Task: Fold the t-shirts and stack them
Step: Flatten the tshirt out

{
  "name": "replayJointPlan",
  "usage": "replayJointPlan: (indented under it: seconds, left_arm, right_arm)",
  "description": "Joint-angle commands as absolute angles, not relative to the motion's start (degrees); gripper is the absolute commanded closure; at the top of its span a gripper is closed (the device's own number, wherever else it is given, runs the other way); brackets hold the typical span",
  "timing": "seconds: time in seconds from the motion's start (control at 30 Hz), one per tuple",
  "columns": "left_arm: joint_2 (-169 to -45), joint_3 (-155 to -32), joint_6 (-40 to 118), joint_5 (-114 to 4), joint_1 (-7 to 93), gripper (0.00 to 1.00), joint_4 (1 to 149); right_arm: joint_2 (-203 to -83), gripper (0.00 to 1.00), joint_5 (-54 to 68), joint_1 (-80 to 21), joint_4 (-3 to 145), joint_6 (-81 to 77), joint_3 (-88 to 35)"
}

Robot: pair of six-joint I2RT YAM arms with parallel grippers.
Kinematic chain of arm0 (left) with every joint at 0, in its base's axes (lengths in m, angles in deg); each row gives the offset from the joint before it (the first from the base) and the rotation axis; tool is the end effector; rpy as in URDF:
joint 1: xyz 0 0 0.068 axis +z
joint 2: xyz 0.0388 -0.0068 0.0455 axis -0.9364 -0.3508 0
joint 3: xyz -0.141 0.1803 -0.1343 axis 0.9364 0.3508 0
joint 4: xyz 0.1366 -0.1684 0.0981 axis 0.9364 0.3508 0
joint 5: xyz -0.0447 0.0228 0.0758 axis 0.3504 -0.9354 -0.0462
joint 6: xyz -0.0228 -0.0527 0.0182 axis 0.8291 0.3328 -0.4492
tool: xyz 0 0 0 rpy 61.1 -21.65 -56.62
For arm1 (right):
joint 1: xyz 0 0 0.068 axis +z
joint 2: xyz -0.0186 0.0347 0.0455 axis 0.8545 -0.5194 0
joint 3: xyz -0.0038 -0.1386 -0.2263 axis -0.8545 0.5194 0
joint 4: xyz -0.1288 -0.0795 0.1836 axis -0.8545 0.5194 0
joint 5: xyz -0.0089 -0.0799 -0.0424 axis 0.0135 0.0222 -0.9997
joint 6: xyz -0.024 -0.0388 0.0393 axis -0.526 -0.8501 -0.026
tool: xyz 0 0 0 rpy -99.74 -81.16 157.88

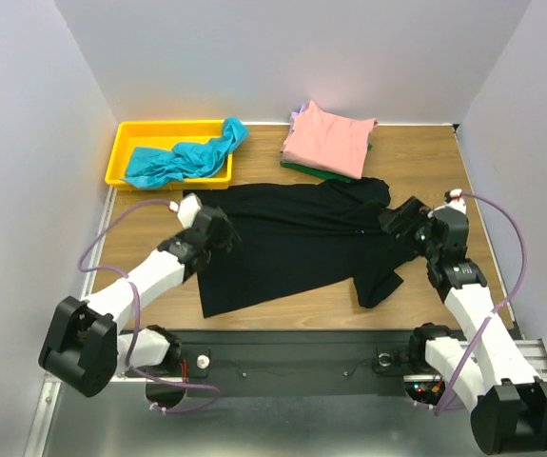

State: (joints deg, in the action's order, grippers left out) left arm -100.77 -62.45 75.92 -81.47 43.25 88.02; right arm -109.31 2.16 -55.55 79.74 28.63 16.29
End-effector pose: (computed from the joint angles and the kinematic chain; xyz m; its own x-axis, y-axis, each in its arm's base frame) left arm 0.2229 -0.0940 0.2293 -0.5249 -0.5355 -0.6616 -0.2896 0.8433 -0.4527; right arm 0.1820 0.0121 0.2568 -0.3796 0.5861 -0.7158 0.1681 0.8045 0.5696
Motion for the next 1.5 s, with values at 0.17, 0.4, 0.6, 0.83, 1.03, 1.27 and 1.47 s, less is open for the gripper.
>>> replayJointPlan:
  seconds: [0.17,0.4,0.6,0.83,1.03,1.27,1.47]
  left_arm:
    - [-101.9,-55.1,83.1,-81.2,37.7,0.05,89.9]
    - [-115.3,-61.0,79.6,-85.2,41.0,0.03,83.6]
    - [-127.3,-70.1,75.3,-83.7,45.4,0.03,83.3]
    - [-126.8,-80.3,72.3,-86.0,47.0,0.03,87.8]
    - [-113.5,-72.1,79.2,-89.5,47.1,0.03,94.3]
    - [-99.1,-57.7,92.6,-90.0,49.9,0.02,108.2]
    - [-94.4,-51.8,94.7,-84.9,50.3,0.02,108.3]
  right_arm:
    - [-111.5,0.0,9.5,-54.9,85.8,27.0,19.0]
    - [-113.7,0.0,6.1,-55.0,86.8,27.4,19.4]
    - [-113.0,0.0,2.9,-55.0,87.1,27.0,19.4]
    - [-110.3,0.0,-3.7,-55.0,87.3,27.4,18.3]
    - [-109.5,0.0,-4.8,-54.9,88.6,32.8,18.5]
    - [-110.3,0.0,-7.1,-54.9,88.7,35.6,18.7]
    - [-110.0,0.0,-8.0,-55.0,88.7,36.1,19.3]
